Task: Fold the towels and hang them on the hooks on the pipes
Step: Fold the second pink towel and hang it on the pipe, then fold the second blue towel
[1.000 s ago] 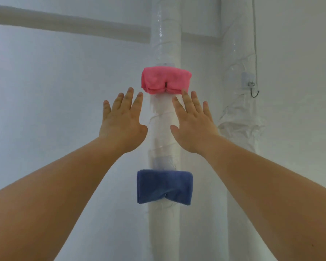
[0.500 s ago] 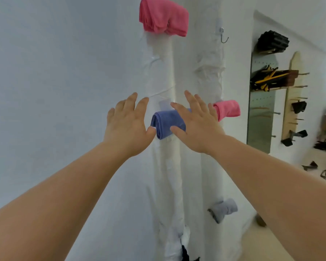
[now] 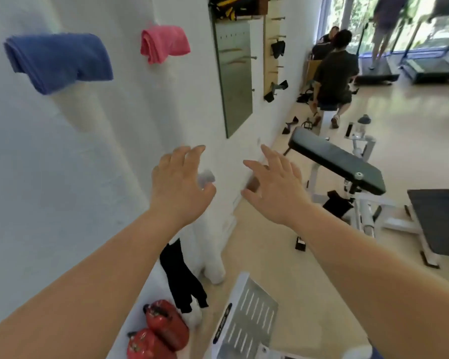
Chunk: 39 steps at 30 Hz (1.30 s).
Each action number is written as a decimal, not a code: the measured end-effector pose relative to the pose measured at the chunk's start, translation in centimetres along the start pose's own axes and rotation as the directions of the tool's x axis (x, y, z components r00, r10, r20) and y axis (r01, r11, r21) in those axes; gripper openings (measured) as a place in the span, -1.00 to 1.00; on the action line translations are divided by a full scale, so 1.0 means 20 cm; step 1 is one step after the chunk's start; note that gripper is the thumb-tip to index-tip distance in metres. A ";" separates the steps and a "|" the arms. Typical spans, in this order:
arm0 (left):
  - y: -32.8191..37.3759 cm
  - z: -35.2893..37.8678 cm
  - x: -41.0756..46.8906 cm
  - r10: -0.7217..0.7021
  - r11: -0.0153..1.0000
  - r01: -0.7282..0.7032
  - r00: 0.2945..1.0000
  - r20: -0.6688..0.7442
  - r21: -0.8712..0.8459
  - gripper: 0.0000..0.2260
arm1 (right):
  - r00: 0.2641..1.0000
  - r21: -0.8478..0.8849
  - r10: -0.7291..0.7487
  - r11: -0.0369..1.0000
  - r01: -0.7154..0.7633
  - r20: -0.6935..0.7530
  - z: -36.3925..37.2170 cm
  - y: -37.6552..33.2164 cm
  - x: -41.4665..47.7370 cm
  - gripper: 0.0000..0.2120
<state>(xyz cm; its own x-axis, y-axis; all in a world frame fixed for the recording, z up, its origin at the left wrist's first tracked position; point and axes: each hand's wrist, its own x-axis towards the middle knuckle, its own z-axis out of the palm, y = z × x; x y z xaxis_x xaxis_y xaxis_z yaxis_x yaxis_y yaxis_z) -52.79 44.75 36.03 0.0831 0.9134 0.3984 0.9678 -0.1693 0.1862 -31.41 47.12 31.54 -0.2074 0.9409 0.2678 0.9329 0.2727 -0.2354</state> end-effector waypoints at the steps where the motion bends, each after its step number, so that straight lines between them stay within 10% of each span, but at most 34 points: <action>1: 0.10 0.11 -0.01 0.026 1.000 -0.026 0.997 0.069 -0.012 -0.35 | 0.998 -0.005 0.056 0.998 -0.056 0.039 0.05 0.14 -0.08 -0.36; 7: 0.74 0.78 -0.22 0.214 0.977 -0.195 0.879 0.427 -0.087 -0.35 | 0.893 -0.072 0.342 0.939 -0.337 0.293 0.25 0.93 -0.74 -0.31; 14: 1.50 1.47 -0.72 0.350 0.932 -0.294 0.581 0.735 -0.211 -0.38 | 0.670 -0.157 0.552 0.816 -0.556 0.497 0.42 1.62 -1.64 -0.37; 26: 2.13 2.23 -1.34 0.383 0.885 -0.343 0.149 0.912 -0.316 -0.33 | 0.392 -0.119 0.713 0.551 -0.826 0.581 0.85 2.03 -2.51 -0.36; 32: 2.14 2.38 -1.46 0.326 0.903 -0.315 0.062 0.943 -0.292 -0.28 | 0.357 0.132 0.816 0.335 -0.933 0.455 1.04 1.99 -2.60 -0.68; 39: 2.07 2.42 -1.47 0.402 0.891 -0.275 0.110 0.909 -0.360 -0.28 | 0.120 -0.013 0.801 0.157 -0.987 0.587 1.11 2.15 -2.45 -0.66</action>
<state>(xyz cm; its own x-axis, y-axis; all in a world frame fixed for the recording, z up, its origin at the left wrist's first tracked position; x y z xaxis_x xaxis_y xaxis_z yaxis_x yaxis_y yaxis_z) -3.68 28.80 -11.41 0.6139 0.3691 -0.6978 0.7541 -0.5357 0.3800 12.30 17.18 -12.48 0.5491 0.4489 -0.7049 0.3556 -0.8888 -0.2890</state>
